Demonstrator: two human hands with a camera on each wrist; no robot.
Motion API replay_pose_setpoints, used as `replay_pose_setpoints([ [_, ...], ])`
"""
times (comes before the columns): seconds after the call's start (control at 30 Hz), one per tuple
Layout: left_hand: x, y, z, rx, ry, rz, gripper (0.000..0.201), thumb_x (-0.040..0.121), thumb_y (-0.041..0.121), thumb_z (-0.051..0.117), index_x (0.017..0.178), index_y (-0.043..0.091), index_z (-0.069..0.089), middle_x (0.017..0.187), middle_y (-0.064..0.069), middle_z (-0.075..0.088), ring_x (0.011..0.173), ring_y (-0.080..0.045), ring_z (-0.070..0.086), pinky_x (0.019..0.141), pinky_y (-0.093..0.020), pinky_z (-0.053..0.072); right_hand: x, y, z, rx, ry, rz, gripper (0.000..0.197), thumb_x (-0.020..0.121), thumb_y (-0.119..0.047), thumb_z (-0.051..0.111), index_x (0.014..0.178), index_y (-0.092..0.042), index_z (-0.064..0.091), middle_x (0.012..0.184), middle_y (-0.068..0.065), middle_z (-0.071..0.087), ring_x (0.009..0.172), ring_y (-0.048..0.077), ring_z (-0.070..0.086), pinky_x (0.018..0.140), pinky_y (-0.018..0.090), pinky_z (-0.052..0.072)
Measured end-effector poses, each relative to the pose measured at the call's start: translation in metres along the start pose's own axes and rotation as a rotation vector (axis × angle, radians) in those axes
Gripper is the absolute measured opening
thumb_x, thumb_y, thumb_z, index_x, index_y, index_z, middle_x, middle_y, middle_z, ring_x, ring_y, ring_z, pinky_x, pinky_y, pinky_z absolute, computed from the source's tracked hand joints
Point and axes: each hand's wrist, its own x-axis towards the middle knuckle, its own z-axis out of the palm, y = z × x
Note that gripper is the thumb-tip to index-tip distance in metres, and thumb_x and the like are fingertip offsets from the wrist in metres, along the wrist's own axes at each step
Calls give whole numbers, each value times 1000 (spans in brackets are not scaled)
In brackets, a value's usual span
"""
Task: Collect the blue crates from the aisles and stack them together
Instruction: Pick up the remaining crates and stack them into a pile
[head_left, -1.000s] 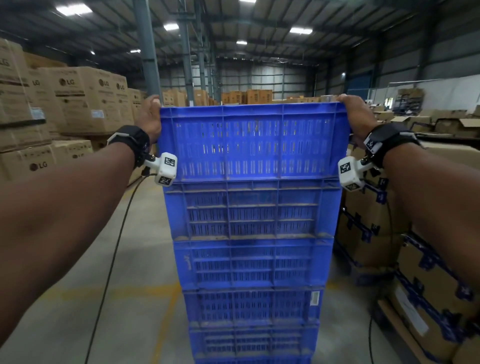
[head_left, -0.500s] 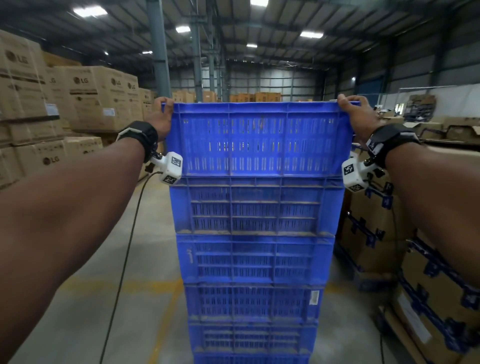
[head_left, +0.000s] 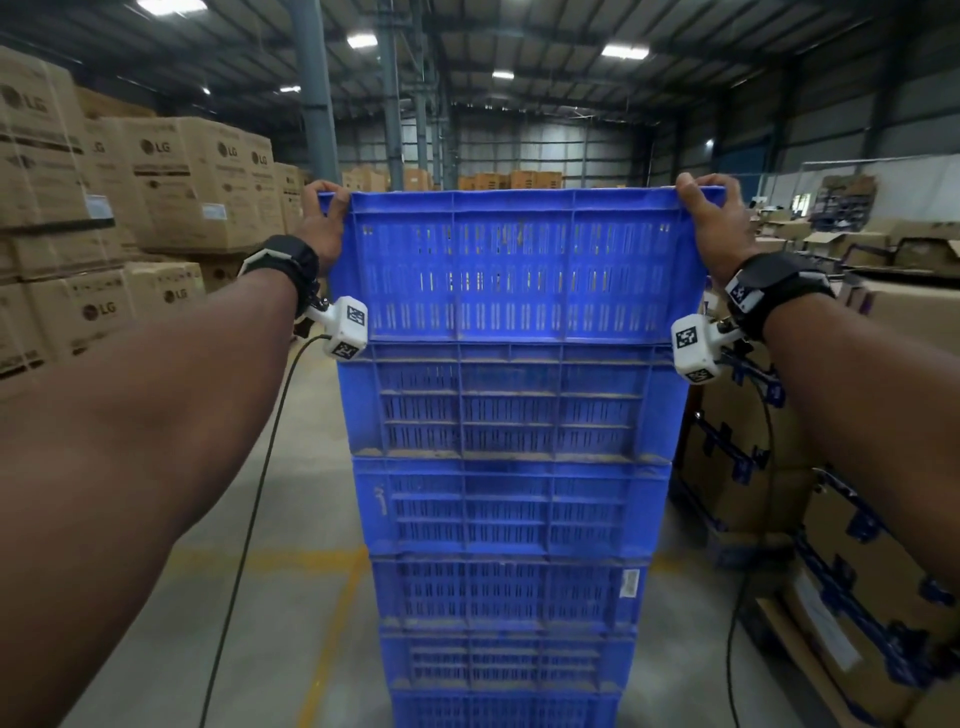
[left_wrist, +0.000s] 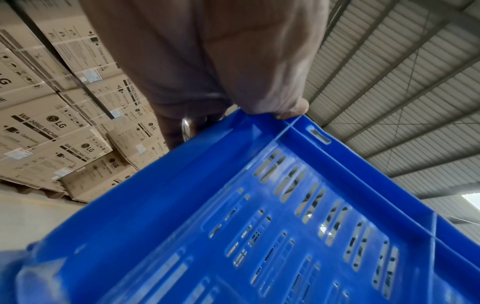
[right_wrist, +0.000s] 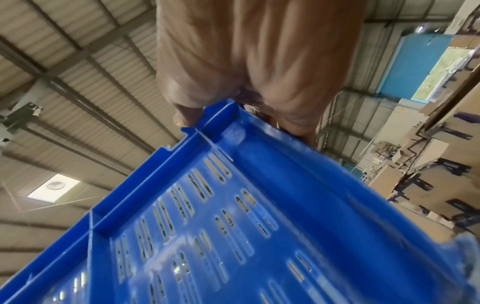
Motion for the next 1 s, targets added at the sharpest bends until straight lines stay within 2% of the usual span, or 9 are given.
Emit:
replay_pose_setpoints([
  [0.17, 5, -8, 6, 0, -21, 8, 42, 80, 81, 37, 113, 57, 31, 128, -6, 56, 108, -33, 62, 93, -60, 52, 15, 10, -13, 17, -24, 46, 72, 49, -91, 64, 102, -43, 55, 124, 7, 63, 108, 30, 65, 92, 55, 56],
  [0.27, -2, 1, 5, -11, -28, -13, 45, 89, 73, 38, 126, 49, 30, 130, -5, 53, 110, -33, 60, 96, -59, 50, 5, 2, -7, -14, -26, 20, 73, 59, -89, 62, 110, -38, 54, 122, 7, 62, 107, 27, 64, 91, 49, 56],
  [0.33, 0, -1, 0, -34, -12, -36, 46, 99, 60, 38, 137, 35, 32, 129, -8, 52, 110, -33, 59, 96, -58, 51, -2, -4, 1, -7, -36, -8, 63, 75, -79, 61, 118, -34, 54, 123, 7, 62, 104, 24, 64, 89, 50, 57],
  [0.4, 1, -3, -2, -78, -6, -46, 48, 101, 58, 38, 139, 30, 32, 128, -11, 54, 111, -36, 60, 94, -62, 51, -4, -5, 3, -1, -37, -12, 53, 79, -74, 60, 116, -36, 54, 123, 6, 61, 104, 24, 65, 88, 51, 58],
  [0.5, -5, -1, 2, -35, 15, -20, 48, 98, 62, 37, 137, 34, 32, 122, -8, 55, 106, -35, 61, 92, -60, 53, 2, -1, -2, 1, -37, 17, 48, 72, -79, 61, 105, -44, 53, 125, 5, 61, 108, 26, 65, 89, 53, 57],
  [0.63, -9, 5, 9, -10, 30, 5, 47, 99, 61, 37, 138, 35, 31, 127, -7, 53, 106, -32, 59, 94, -55, 52, 22, 12, -8, 64, -1, 49, 49, 58, -80, 71, 92, -47, 58, 123, 7, 63, 109, 30, 65, 93, 56, 55],
  [0.83, -1, -5, -3, -56, 14, -44, 49, 99, 58, 40, 140, 32, 31, 122, -6, 55, 108, -34, 61, 95, -61, 51, 2, -9, 12, 86, 41, 24, 32, 76, -60, 65, 94, -36, 53, 113, 7, 62, 100, 24, 62, 95, 49, 53],
  [0.93, -8, -1, 2, -30, 20, -30, 48, 100, 58, 39, 139, 32, 31, 121, -6, 55, 105, -33, 61, 94, -56, 52, 12, -1, 4, 71, 29, 68, 41, 69, -68, 65, 94, -38, 52, 110, 5, 62, 99, 24, 62, 96, 52, 52],
  [1.0, -12, 6, 8, -53, 19, 2, 46, 102, 54, 39, 140, 29, 32, 121, -6, 54, 105, -32, 61, 91, -52, 53, 36, 16, -7, 91, 9, 78, 55, 56, -77, 74, 92, -39, 56, 111, 5, 64, 101, 25, 63, 97, 54, 53],
])
